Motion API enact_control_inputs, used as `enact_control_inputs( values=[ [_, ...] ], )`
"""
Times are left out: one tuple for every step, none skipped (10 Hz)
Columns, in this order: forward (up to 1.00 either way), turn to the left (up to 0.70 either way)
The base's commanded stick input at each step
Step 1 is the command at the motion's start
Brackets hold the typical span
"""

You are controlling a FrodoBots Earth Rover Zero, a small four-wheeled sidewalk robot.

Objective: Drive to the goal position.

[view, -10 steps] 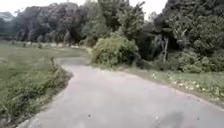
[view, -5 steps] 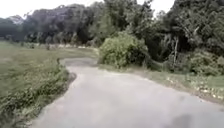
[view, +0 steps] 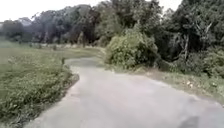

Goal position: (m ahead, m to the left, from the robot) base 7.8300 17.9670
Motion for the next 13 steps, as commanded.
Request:
enact_control_inputs(
  values=[
    [1.0,0.05],
    [1.0,0.03],
    [1.0,0.03],
    [1.0,0.03],
    [1.0,0.03],
    [1.0,0.03],
    [1.0,0.03],
    [1.0,0.02],
    [1.0,0.0],
    [1.0,0.0],
    [1.0,0.0],
    [1.0,0.0],
    [1.0,0.03]
  ],
)
